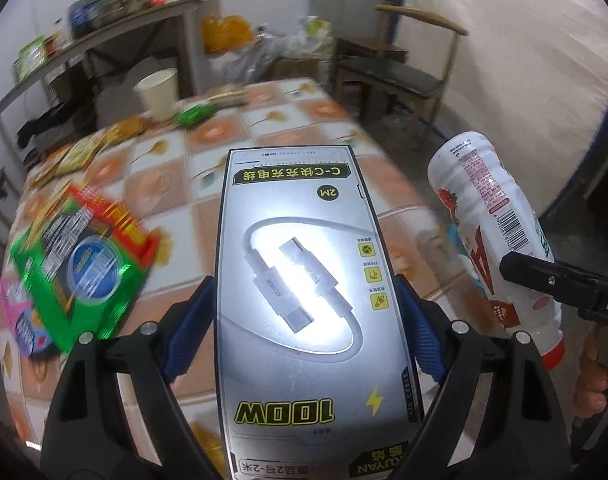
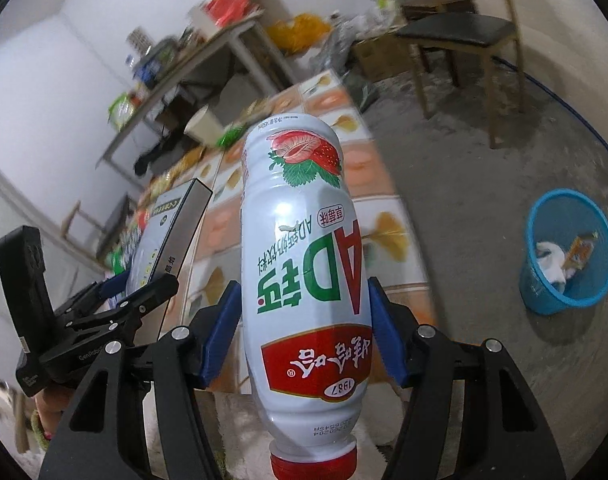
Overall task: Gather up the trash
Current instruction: 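Carry the bottle and box to the blue wastebasket and open both grippers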
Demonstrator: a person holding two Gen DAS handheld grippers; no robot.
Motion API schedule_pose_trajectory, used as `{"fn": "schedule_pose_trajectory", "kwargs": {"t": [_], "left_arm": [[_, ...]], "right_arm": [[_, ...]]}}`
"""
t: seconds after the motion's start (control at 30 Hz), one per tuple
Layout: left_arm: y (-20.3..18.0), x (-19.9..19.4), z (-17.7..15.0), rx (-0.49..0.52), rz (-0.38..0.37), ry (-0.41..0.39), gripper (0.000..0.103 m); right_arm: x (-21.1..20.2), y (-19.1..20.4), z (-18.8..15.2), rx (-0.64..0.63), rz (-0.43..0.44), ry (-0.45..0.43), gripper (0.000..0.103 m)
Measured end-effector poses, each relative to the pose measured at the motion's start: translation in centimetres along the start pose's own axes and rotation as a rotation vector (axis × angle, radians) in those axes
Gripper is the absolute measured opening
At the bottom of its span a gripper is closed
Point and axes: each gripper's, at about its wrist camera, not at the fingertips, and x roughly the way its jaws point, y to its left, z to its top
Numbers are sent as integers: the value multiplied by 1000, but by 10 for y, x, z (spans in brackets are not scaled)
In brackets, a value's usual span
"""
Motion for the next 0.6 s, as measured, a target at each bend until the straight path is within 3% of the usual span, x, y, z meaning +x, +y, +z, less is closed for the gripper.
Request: {"fn": "schedule_pose_trajectory", "kwargs": {"t": [0.27,0.33,0.6], "left_arm": [[-106,23,49,165,-211,15,82],[-145,41,62,215,-291,51,82],[-271,126,77,359,-445,238,81]], "right_arm": [[-76,-114,-7,257,-113,-155,61],[-93,-151,-13,348,-143,-186,61],[-100,-264,-32,605,-192,-194,61]]}}
